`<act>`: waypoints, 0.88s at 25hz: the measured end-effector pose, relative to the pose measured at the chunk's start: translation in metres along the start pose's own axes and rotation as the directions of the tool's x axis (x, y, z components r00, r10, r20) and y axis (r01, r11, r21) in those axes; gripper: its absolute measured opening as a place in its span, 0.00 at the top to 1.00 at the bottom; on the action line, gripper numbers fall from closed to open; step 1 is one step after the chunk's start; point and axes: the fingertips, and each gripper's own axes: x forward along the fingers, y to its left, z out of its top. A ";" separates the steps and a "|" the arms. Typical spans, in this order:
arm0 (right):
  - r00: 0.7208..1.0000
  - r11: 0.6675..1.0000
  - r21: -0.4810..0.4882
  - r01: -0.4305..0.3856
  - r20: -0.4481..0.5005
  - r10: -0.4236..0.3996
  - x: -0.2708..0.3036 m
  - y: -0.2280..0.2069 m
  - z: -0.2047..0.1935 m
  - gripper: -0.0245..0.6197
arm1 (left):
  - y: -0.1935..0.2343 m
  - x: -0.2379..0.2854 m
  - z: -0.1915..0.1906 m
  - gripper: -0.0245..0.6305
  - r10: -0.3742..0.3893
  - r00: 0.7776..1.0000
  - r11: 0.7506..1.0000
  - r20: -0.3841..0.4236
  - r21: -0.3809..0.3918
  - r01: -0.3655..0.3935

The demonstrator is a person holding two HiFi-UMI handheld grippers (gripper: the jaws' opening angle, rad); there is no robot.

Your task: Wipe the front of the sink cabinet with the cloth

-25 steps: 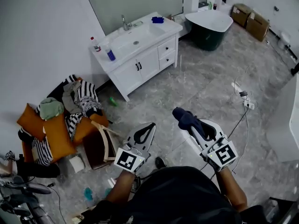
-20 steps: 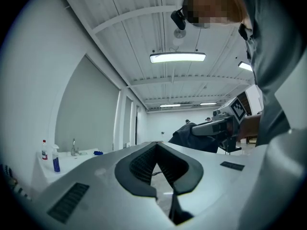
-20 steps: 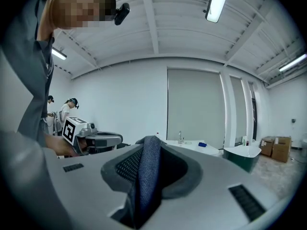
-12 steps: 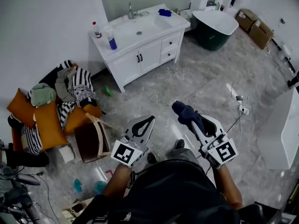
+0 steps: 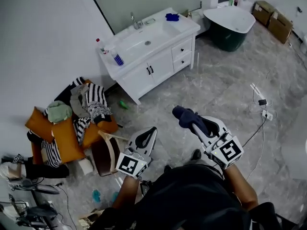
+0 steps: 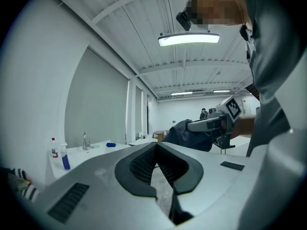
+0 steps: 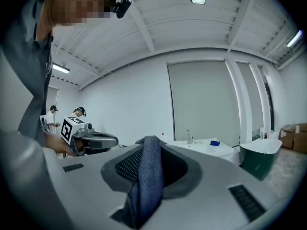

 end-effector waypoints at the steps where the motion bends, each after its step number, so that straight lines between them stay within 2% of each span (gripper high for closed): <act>1: 1.000 1.000 0.003 -0.002 0.001 0.002 -0.002 -0.014 -0.001 0.82 | -0.001 0.011 0.002 0.96 0.007 1.000 1.000 -0.001 -0.006 -0.007; 5: 1.000 0.999 0.026 -0.028 -0.006 0.028 -0.004 -0.061 -0.010 0.82 | -0.002 0.050 0.009 0.96 0.052 0.999 0.998 -0.004 -0.034 -0.053; 11: 0.993 0.993 0.043 -0.110 -0.027 0.111 0.014 -0.095 -0.023 0.82 | 0.003 0.079 0.014 0.96 0.131 0.991 0.991 -0.024 -0.027 -0.132; 15: 0.989 0.988 0.069 -0.136 -0.040 0.139 0.038 -0.104 -0.026 0.82 | 0.015 0.096 0.012 0.96 0.128 0.991 0.991 -0.038 -0.018 -0.129; 17: 0.988 0.988 0.062 -0.141 -0.058 0.145 0.057 -0.108 -0.029 0.82 | 0.032 0.105 0.004 0.96 0.119 0.992 0.992 -0.051 -0.038 -0.121; 22: 0.993 0.994 0.037 -0.105 -0.057 0.107 0.096 -0.119 -0.008 0.82 | 0.079 0.128 0.000 0.96 0.067 0.998 0.997 -0.021 -0.048 -0.068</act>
